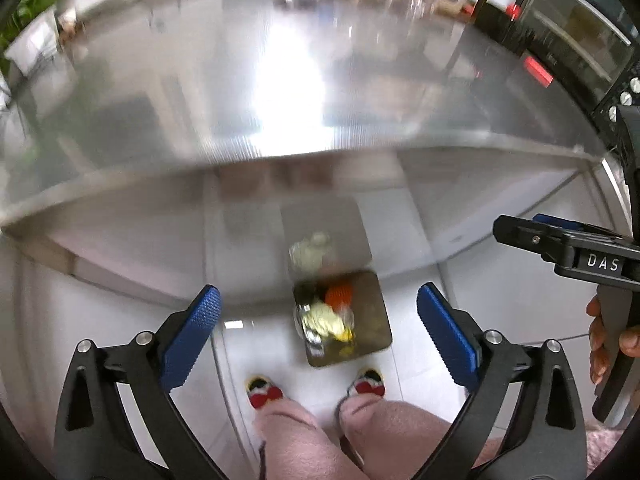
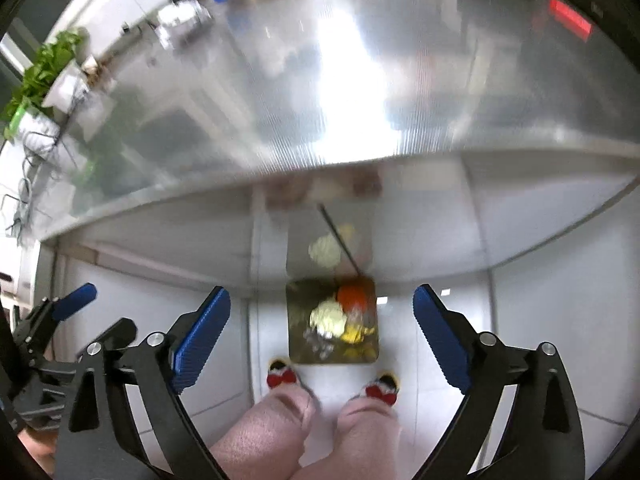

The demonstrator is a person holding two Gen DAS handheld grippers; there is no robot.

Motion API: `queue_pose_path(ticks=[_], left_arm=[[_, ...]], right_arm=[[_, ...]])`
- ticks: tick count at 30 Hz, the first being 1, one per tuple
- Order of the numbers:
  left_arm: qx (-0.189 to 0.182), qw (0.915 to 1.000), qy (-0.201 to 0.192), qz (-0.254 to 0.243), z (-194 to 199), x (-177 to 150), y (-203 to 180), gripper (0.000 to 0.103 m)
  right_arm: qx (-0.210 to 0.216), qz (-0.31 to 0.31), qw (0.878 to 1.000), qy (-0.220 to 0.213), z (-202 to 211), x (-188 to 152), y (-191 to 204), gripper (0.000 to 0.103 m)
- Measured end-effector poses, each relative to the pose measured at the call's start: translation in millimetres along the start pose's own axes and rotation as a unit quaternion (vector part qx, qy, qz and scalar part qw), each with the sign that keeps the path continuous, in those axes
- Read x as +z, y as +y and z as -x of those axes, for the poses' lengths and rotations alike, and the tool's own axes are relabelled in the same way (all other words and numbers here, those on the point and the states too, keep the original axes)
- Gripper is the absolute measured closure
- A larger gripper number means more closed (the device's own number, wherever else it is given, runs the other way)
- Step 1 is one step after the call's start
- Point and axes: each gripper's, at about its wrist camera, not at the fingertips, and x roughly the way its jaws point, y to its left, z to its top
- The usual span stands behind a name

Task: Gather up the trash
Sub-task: 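Move both grippers back over the counter toward the foil and white tissue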

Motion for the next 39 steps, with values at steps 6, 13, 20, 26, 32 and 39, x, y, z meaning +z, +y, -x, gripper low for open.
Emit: queue_pose_path(ticks=[6, 13, 20, 26, 32, 39], left_arm=[[0.000, 0.9982, -0.061, 0.001, 53.1, 38.9, 1.5, 0.008], [0.002, 0.9950, -0.100, -0.004, 65.3, 86.4, 6.3, 0.008], [0.003, 0.9928, -0.120, -0.010, 52.8, 140.1, 14.5, 0.008], [0.001, 0.9923, -0.123, -0.012, 29.4, 187.8, 22.2, 0.008], [-0.011, 0.9933, -0.115, 0.009, -3.4, 226.5, 33.9, 0.015], [-0.007, 0.9958, -0.091, -0.001, -48.5, 255.5, 32.2, 0.032]], right_arm=[[0.010, 0.009, 0.999, -0.053, 44.1, 32.4, 6.5, 0.006], [0.018, 0.006, 0.995, -0.095, 67.6, 82.8, 14.3, 0.006], [0.007, 0.016, 0.990, -0.141, 72.7, 144.9, 22.4, 0.006], [0.000, 0.023, 0.986, -0.164, 55.6, 202.1, 30.7, 0.007], [-0.005, 0.032, 0.985, -0.172, 29.4, 251.9, 34.9, 0.025], [-0.013, 0.047, 0.986, -0.162, -2.2, 280.8, 41.3, 0.038]])
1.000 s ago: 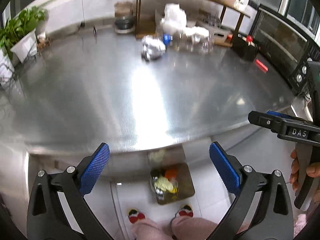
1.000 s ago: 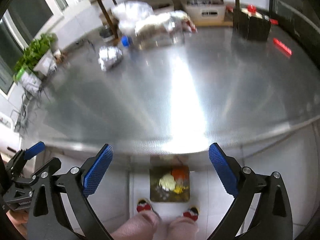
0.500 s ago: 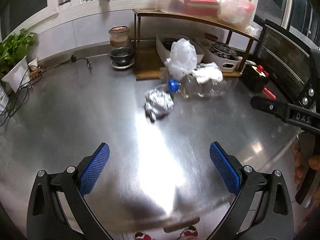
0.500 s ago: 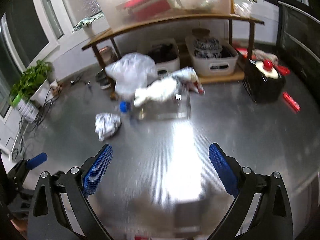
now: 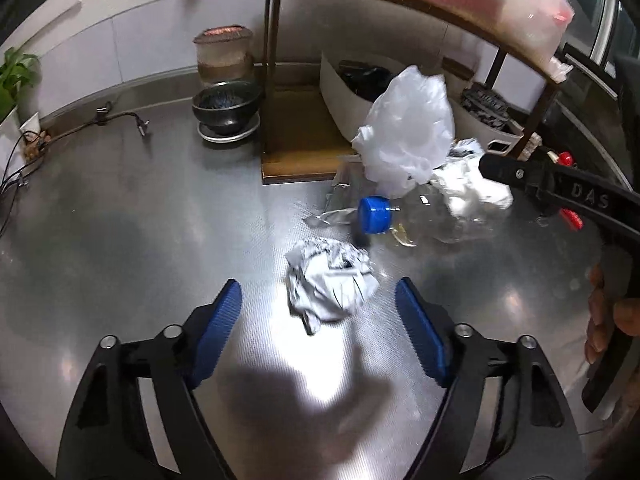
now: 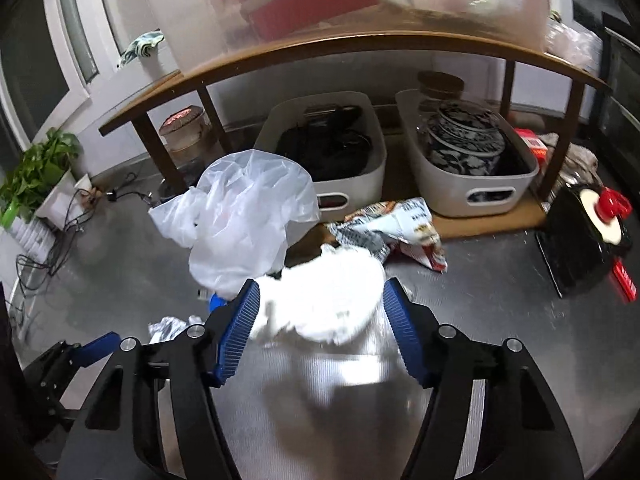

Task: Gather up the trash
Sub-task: 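Move both grippers back over the counter toward the foil and white tissue, then grasp the crumpled foil ball with the left gripper while the right grasps the white tissue, then carry the foil ball and tissue down over the trash bin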

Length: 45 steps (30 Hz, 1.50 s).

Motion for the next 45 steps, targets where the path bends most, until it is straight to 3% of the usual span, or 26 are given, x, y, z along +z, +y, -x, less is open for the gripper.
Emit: queue_pose_path(ticks=[7, 11, 14, 20, 33, 45], left_arm=[[-0.012, 0.9997, 0.022, -0.004, -27.6, 2.9, 2.8, 0.039], [-0.025, 0.9992, 0.030, -0.007, -35.9, 1.9, 1.9, 0.054], [-0.029, 0.9991, 0.030, -0.006, -36.3, -0.6, 1.5, 0.057], [-0.038, 0.9986, 0.035, -0.007, -25.8, -10.7, -0.6, 0.062], [-0.046, 0.9985, 0.019, -0.022, 31.4, -45.9, -26.5, 0.063], [-0.036, 0.9988, 0.025, -0.023, 98.5, -131.2, -38.8, 0.063]], right_arm=[[-0.012, 0.014, 1.000, 0.012, -18.6, -2.8, -0.5, 0.052], [-0.017, 0.022, 1.000, 0.013, -17.7, -5.9, 1.6, 0.080], [-0.013, 0.032, 0.999, 0.016, -15.6, -11.0, 5.5, 0.087], [0.032, 0.016, 0.999, 0.041, -5.2, -24.9, 7.5, 0.090], [0.057, 0.015, 0.996, 0.060, 47.9, -88.9, 17.9, 0.090], [0.078, 0.011, 0.994, 0.079, 104.6, -164.9, 16.0, 0.090]])
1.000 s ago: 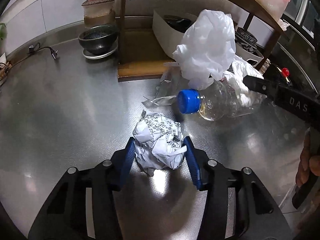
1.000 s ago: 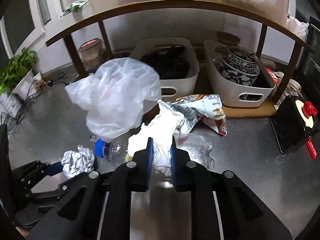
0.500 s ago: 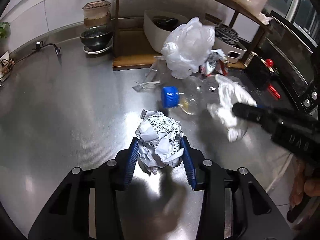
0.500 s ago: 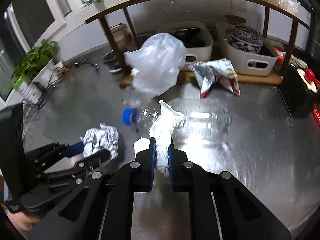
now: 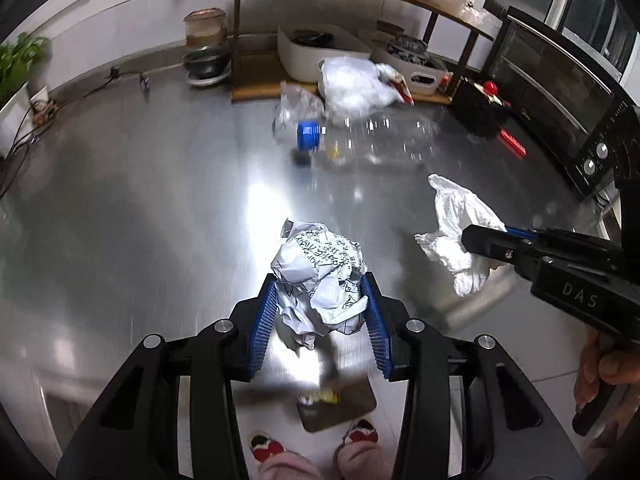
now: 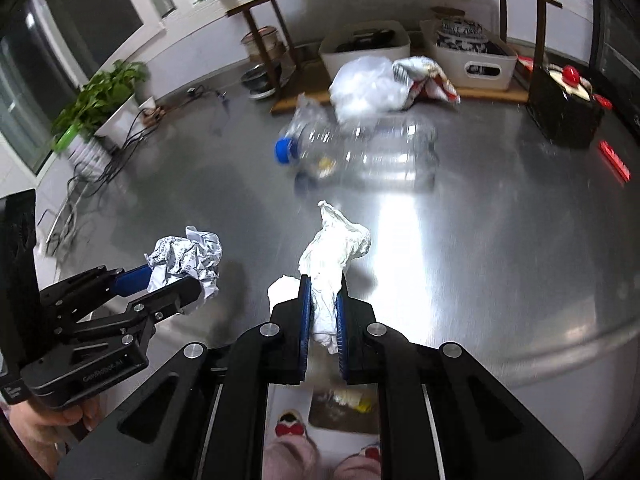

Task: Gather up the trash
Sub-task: 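Carry the foil ball and tissue down over the trash bin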

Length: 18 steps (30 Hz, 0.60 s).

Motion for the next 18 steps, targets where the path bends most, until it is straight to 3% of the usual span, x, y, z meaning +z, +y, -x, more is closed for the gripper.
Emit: queue_pose_path(ticks=[9, 18], left_arm=[[0.000, 0.9998, 0.016, 0.011, 28.7, -66.5, -8.6, 0.063], [-0.006, 0.9978, 0.065, 0.014, 9.5, -112.9, -18.0, 0.063]], right_arm=[[0.017, 0.004, 0.999, 0.036, 14.9, -66.6, 5.4, 0.090], [0.016, -0.009, 0.996, 0.090, -8.4, -116.6, -5.1, 0.090]])
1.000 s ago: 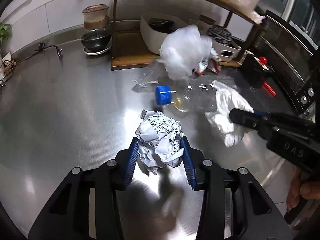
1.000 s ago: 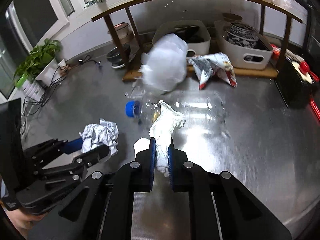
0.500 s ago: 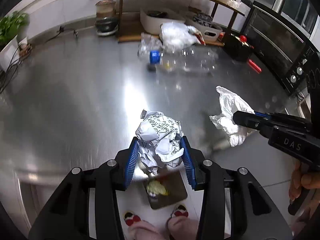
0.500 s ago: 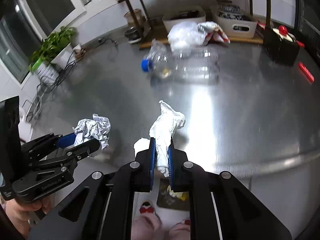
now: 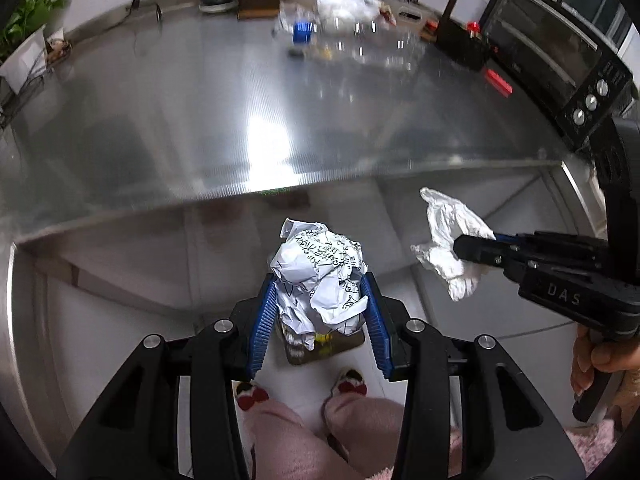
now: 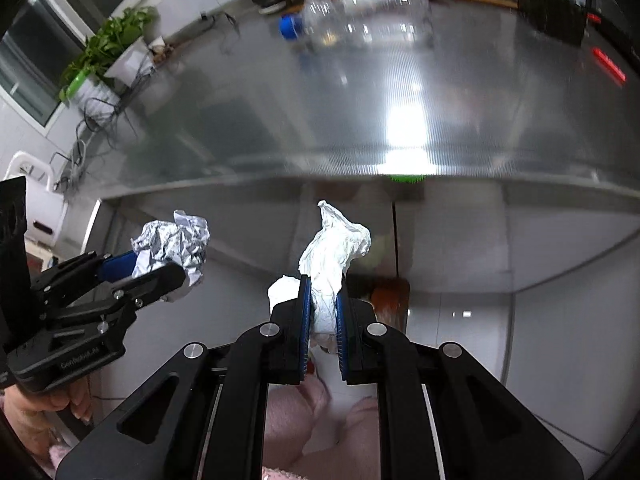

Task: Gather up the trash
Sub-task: 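Carry the foil ball and tissue down over the trash bin, then open both grippers to drop the foil and tissue into the bin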

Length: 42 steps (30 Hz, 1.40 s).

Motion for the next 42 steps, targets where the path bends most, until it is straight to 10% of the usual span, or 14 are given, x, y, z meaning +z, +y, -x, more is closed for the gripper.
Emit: queue_pose_path(ticks=[42], left_arm=[[0.006, 0.9822, 0.178, 0.061, -255.6, -93.1, 11.5, 0.058]], right_arm=[[-0.036, -0.112, 0.982, 0.150, -243.5, -73.8, -84.9, 0.086]])
